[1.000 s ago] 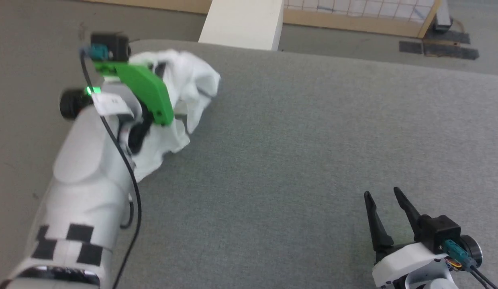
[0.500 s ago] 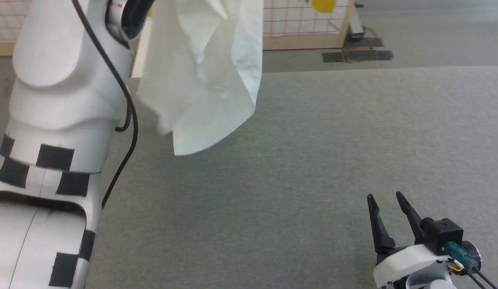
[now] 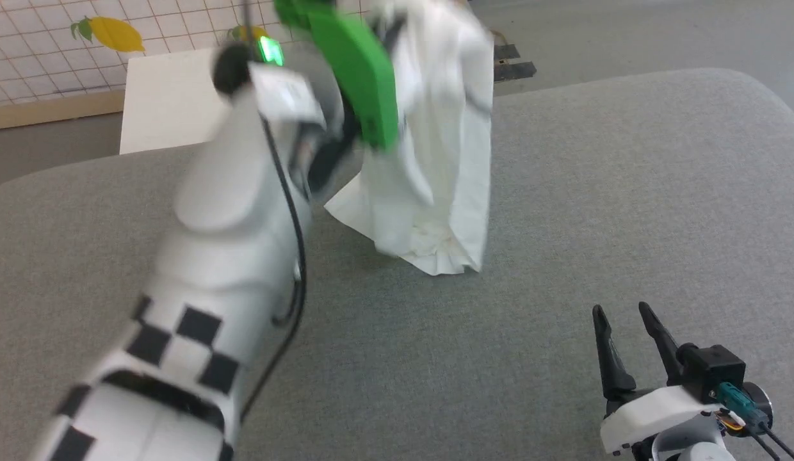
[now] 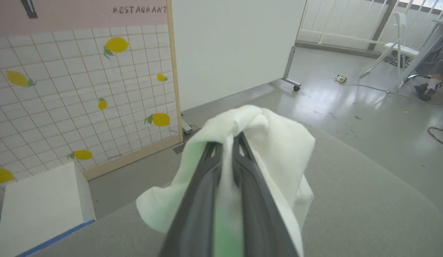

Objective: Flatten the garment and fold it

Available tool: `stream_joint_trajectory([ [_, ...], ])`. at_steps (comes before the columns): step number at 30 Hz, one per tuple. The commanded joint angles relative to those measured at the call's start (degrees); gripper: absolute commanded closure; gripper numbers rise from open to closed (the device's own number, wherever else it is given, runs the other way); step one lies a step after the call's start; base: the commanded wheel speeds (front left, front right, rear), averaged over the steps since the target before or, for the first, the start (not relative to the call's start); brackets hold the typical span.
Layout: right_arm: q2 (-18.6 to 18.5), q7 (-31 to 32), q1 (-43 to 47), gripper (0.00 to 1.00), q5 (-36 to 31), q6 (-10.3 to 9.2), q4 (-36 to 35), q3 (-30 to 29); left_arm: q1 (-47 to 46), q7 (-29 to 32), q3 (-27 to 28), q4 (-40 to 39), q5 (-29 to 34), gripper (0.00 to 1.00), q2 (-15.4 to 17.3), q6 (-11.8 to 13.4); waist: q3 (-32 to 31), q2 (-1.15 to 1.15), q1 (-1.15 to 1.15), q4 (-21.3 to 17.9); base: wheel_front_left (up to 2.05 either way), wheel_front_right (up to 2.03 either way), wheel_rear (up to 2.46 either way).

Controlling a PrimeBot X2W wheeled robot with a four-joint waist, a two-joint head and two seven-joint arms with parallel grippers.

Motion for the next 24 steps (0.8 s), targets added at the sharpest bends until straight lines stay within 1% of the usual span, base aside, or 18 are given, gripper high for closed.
stream_joint_trajectory([
  [1,0.0,-0.3,-0.6,0.0,0.2,-0.09,0.2,0.0,4.0,1.7,-1.5,1.2,-1.0,1.0,-0.2,-0.2,0.2,0.0,0.0,0.1,0.0,0.0,0.0],
  [7,0.0,-0.3,-0.4,0.0,0.4,-0.09,0.3,0.7,19.5,10.4,-9.1,5.1,-5.4,1.0,-1.0,-0.2,-0.1,0.0,0.0,0.7,0.0,0.0,0.0],
  [9,0.0,-0.3,-0.4,0.0,0.6,-0.09,0.3,0.8,24.2,13.9,-11.8,5.4,-7.0,1.0,-1.0,-0.2,-0.3,0.0,0.0,1.2,0.0,0.0,0.0],
  [12,0.0,-0.3,0.0,0.0,0.7,-0.09,0.4,1.0,29.4,18.2,-14.9,4.1,-9.6,1.0,-1.0,0.5,-0.6,0.0,0.0,2.2,0.0,0.0,0.0],
  [13,0.0,-0.3,0.1,0.0,0.8,-0.09,0.5,1.1,30.6,19.0,-15.3,3.2,-10.6,0.87,-1.0,1.1,-0.8,0.0,0.0,2.6,0.0,0.0,0.0],
  [14,0.0,-0.3,0.3,0.0,0.8,-0.09,0.6,1.1,31.3,19.5,-15.4,2.3,-11.3,0.0,-1.0,1.4,-1.0,0.0,0.0,2.8,0.0,0.0,0.0],
  [16,0.0,-0.3,0.6,0.0,0.7,-0.09,0.6,1.1,32.3,19.7,-14.6,0.0,-13.5,0.0,-1.0,2.3,-1.4,0.0,0.0,3.6,0.0,0.0,0.0],
  [18,0.0,-0.3,0.9,0.0,0.6,-0.09,0.7,1.1,32.3,18.1,-12.4,-2.9,-15.3,0.0,-1.0,3.2,-1.8,0.0,0.0,4.2,0.0,0.0,0.0],
  [20,0.0,-0.3,0.9,0.0,0.5,-0.09,0.9,1.0,32.2,15.7,-8.9,-6.1,-17.7,0.0,-0.9,3.8,-2.3,0.0,0.0,4.6,0.0,0.0,0.0],
  [21,0.0,-0.3,0.9,0.0,0.5,-0.09,0.9,0.9,32.1,13.6,-6.4,-8.1,-18.9,0.0,-0.7,4.4,-2.4,0.0,0.0,4.9,0.0,0.0,0.0],
  [24,0.0,-0.3,0.7,0.0,0.5,-0.09,1.2,0.4,31.4,7.6,-0.6,-13.0,-20.3,0.0,1.3,5.5,-3.0,0.0,0.0,5.7,0.0,0.0,0.0],
])
